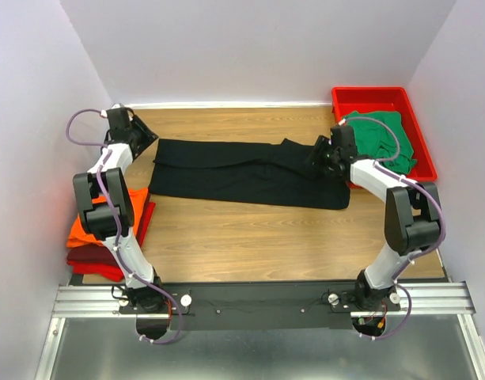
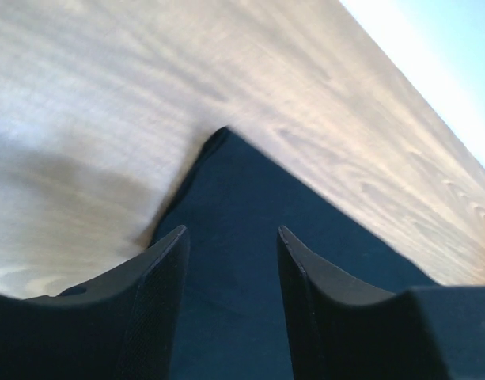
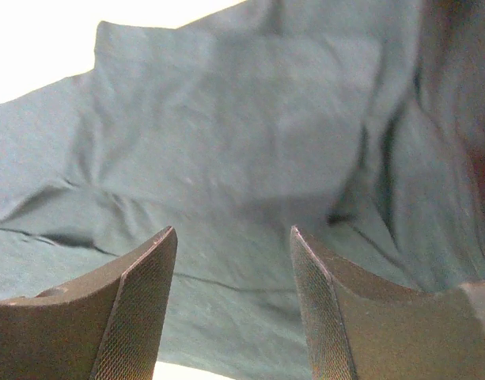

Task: Fold and stack the t-shirts
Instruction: Fold the tshirt

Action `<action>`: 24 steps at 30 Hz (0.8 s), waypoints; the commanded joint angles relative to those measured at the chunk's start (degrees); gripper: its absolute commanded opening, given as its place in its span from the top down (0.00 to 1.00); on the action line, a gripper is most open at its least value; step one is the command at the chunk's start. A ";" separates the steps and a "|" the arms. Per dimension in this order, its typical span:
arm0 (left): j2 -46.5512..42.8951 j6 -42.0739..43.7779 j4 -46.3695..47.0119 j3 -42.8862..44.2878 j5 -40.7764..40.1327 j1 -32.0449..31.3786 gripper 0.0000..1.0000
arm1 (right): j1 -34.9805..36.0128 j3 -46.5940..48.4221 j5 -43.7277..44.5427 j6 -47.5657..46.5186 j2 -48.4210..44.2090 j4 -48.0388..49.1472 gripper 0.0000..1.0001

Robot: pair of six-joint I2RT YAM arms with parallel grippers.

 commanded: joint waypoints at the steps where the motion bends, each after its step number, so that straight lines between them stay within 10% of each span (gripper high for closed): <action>1: 0.69 1.68 -2.27 3.72 -2.28 -3.26 0.50 | 0.31 7.78 -2.45 -2.16 4.78 -0.02 0.34; 24: 19.40 -2.18 -10.00 13.04 -9.58 -7.14 0.63 | 1.72 32.66 -2.54 -8.58 27.37 -0.11 0.34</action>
